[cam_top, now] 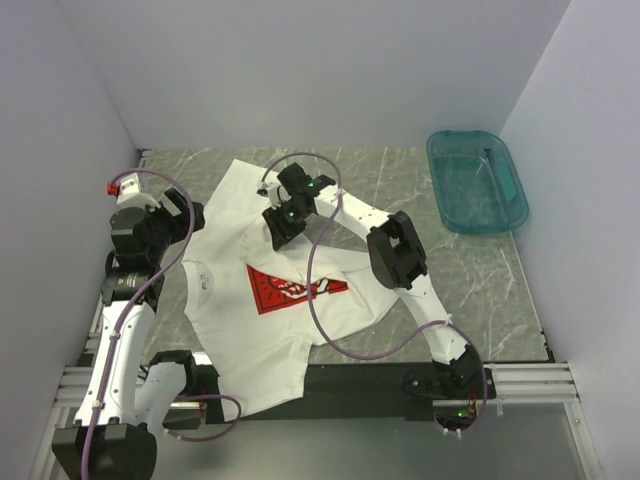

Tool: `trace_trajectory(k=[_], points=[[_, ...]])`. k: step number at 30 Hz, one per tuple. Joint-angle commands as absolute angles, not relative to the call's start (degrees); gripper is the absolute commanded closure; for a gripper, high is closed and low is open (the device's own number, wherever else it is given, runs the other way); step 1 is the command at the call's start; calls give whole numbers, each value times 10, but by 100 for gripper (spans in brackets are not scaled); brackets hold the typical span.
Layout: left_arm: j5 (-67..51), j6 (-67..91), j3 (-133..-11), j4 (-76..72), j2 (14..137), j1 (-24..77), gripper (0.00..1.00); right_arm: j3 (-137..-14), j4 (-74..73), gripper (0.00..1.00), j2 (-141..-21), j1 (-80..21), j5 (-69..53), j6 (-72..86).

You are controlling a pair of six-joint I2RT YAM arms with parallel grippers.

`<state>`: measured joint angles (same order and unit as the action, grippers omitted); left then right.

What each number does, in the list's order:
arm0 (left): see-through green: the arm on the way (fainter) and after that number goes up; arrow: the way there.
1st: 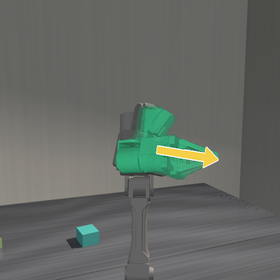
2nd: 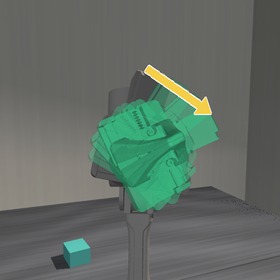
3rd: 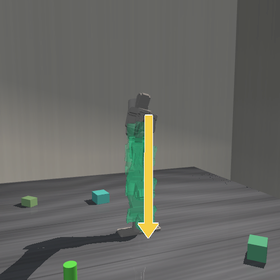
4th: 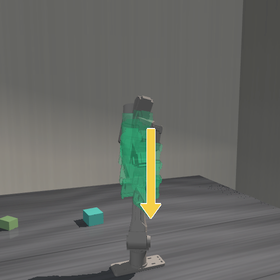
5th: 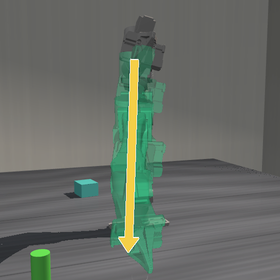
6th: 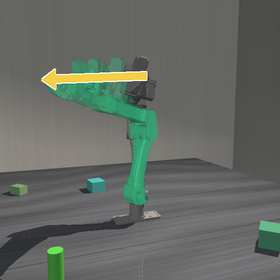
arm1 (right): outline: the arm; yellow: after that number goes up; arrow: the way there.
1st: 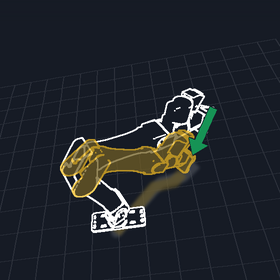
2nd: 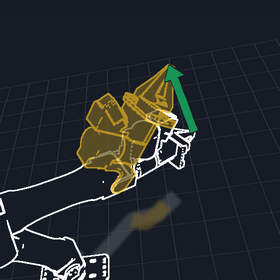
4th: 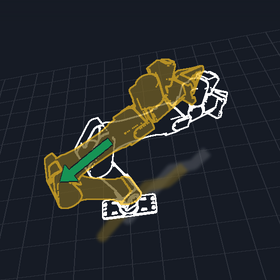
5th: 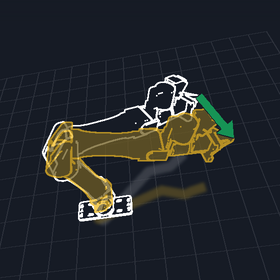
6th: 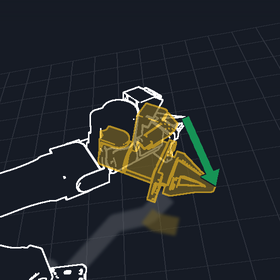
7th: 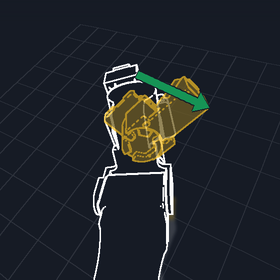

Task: Fold and stack the t-shirts
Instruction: Flatten the tshirt out

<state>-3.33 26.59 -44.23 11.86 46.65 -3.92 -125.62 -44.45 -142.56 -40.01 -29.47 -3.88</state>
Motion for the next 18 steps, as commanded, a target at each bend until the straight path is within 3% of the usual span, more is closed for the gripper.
trace_trajectory(k=[1, 18], points=[[-40, 258, -440, 103, 461, -37, 8, -1281, -442, 53, -1430, -408, -306, -33], [-40, 258, -440, 103, 466, -37, 8, -1288, -425, 57, -1419, -418, -294, -31]])
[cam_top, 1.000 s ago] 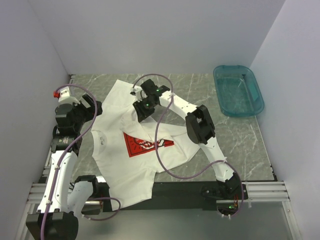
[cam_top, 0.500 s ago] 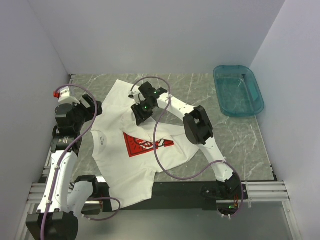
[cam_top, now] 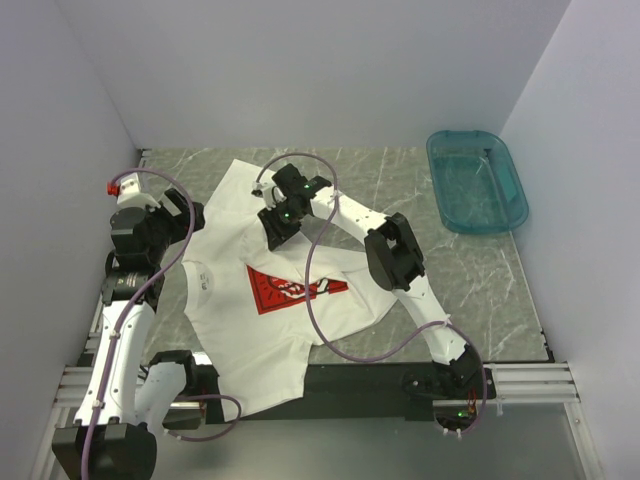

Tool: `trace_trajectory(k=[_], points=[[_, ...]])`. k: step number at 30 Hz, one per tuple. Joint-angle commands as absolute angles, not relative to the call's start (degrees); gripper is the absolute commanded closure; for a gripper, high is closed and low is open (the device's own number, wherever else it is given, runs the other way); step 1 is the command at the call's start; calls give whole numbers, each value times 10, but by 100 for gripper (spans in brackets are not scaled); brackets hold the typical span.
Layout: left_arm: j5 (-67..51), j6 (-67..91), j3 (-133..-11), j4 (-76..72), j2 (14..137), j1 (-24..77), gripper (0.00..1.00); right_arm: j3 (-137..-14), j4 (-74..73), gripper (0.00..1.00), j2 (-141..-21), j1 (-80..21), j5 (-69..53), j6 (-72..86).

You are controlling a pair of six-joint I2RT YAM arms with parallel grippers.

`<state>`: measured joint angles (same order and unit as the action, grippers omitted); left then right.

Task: Fold and stack the t-shirts
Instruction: Flatten the tshirt out

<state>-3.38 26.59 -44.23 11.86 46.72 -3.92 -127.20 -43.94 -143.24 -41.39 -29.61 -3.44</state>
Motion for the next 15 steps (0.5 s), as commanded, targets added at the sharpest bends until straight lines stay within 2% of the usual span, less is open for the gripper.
trace_trajectory(k=[1, 15], points=[[-40, 258, -440, 103, 465, -37, 8, -1287, -425, 58, -1416, -418, -293, -31], [-40, 258, -440, 104, 465, -38, 8, -1280, -417, 61, -1390, -418, -279, -34]])
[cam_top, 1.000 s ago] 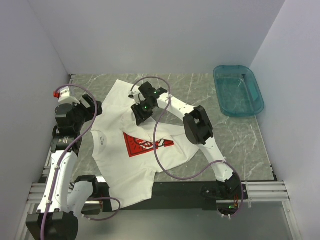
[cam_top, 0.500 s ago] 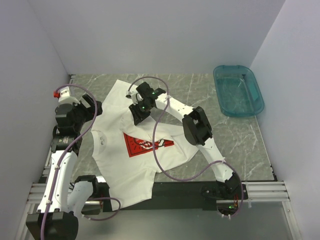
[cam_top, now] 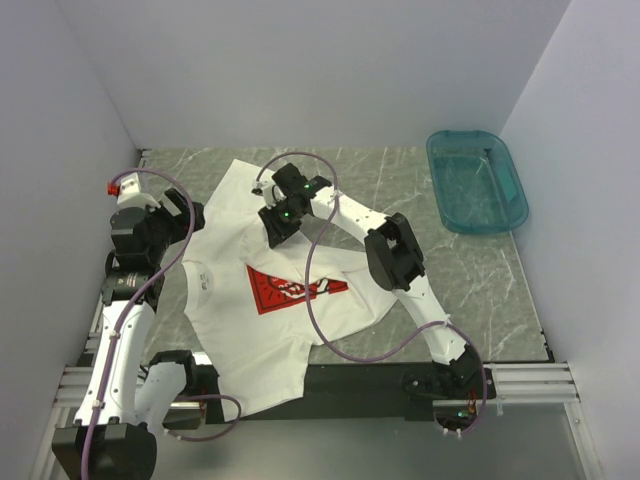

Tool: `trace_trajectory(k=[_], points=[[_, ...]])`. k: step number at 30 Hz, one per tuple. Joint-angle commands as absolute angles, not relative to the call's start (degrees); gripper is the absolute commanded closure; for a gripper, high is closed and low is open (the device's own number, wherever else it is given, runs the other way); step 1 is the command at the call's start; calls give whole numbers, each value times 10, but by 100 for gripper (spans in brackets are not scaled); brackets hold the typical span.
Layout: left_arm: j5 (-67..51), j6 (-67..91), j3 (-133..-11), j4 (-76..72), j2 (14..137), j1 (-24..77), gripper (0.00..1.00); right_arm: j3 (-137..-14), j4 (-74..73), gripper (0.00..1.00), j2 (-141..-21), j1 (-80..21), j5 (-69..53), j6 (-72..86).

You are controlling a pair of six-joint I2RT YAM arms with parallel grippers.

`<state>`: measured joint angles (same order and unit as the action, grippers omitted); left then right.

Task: Fold and stack the t-shirts
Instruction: Flatten the tshirt out

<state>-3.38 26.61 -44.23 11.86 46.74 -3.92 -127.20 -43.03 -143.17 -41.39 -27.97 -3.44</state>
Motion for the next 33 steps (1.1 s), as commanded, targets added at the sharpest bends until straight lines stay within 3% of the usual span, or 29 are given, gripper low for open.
trace_trajectory(k=[1, 8, 13, 24, 33], points=[[-40, 258, -439, 104, 465, -38, 8, -1280, -418, 64, -1390, -419, -279, -35], [-42, 259, -439, 103, 468, -38, 8, -1277, -416, 76, -1386, -417, -265, -40], [-43, 258, -439, 102, 471, -37, 8, -1280, -415, 99, -1376, -417, -225, -49], [-43, 259, -440, 103, 469, -38, 8, -1213, -374, 100, -1311, -400, -139, -89], [-43, 258, -439, 103, 469, -38, 8, -1215, -373, 92, -1342, -389, -110, -98]])
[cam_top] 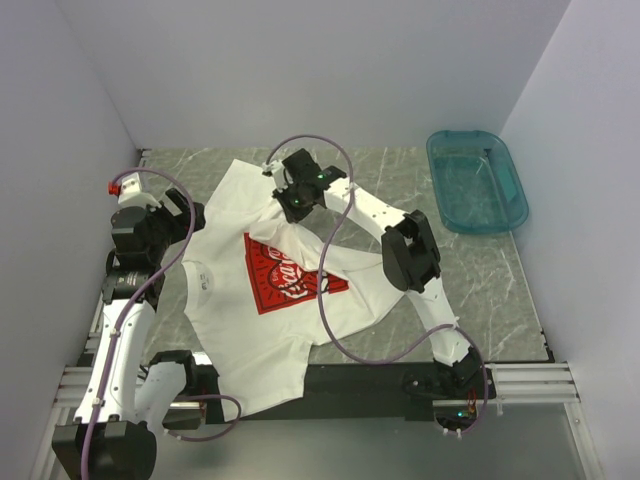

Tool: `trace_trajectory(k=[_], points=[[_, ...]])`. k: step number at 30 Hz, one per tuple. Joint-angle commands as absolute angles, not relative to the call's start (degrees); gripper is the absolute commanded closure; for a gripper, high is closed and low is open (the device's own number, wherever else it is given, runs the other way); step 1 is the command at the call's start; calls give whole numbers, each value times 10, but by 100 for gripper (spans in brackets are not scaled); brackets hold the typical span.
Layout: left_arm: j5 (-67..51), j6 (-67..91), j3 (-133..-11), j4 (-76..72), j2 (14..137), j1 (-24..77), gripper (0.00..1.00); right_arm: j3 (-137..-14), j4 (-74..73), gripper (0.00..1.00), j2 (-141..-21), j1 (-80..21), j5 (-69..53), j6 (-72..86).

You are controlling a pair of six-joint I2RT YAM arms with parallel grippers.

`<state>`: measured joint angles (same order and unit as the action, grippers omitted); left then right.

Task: Fold and stack the t-shirts
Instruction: Flatten the tshirt out

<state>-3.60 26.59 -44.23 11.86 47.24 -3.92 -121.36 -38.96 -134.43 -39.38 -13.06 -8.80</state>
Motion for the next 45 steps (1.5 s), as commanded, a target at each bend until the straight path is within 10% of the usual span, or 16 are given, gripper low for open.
trace_trajectory(k=[1, 31, 40, 45], points=[[-41, 258, -439, 103, 469, -39, 8, -1216, -373, 92, -1353, -390, -110, -99], [-49, 260, -439, 102, 473, -39, 8, -1233, -371, 73, -1372, -390, -88, -101], [-50, 261, -439, 102, 473, -38, 8, -1245, -370, 73, -1366, -393, -70, -114], [-51, 262, -439, 102, 473, -39, 8, -1242, -374, 89, -1362, -395, -81, -115]])
